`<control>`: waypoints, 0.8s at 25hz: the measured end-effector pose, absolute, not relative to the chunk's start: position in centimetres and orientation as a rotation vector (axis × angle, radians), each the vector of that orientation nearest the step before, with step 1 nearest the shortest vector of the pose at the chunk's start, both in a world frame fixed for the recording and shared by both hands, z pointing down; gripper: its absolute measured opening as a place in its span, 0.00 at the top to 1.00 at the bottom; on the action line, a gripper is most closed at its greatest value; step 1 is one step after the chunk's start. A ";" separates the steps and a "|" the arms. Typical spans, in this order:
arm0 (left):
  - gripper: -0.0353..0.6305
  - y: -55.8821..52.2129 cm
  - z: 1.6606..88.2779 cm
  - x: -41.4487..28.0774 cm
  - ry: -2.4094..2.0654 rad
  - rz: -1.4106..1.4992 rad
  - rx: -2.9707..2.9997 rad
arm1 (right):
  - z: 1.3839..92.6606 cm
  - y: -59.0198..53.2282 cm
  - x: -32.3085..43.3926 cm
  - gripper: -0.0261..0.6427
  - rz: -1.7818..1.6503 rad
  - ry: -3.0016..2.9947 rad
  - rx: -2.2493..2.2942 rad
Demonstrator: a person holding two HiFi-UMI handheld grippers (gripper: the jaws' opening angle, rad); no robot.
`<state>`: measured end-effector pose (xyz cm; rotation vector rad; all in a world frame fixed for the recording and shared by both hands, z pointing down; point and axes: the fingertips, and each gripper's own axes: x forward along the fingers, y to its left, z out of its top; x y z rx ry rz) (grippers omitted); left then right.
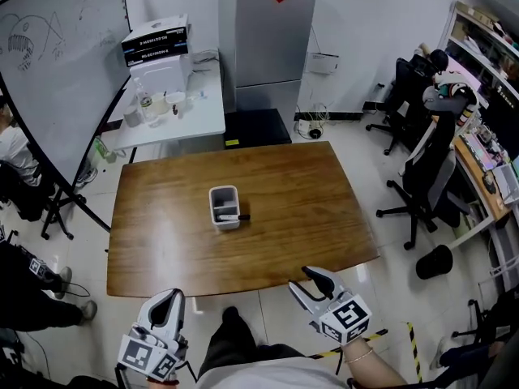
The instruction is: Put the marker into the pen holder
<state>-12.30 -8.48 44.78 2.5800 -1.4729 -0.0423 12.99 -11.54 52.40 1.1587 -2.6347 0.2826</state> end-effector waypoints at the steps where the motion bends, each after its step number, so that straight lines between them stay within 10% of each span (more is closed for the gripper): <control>1: 0.94 -7.2 44.7 -12.0 -1.489 -0.049 2.574 | 52.7 -10.5 13.5 0.73 0.289 -2.636 1.152; 20: 0.88 3.9 40.9 -3.9 -1.281 -0.123 2.834 | 45.0 2.0 13.5 0.76 -0.027 -2.878 1.114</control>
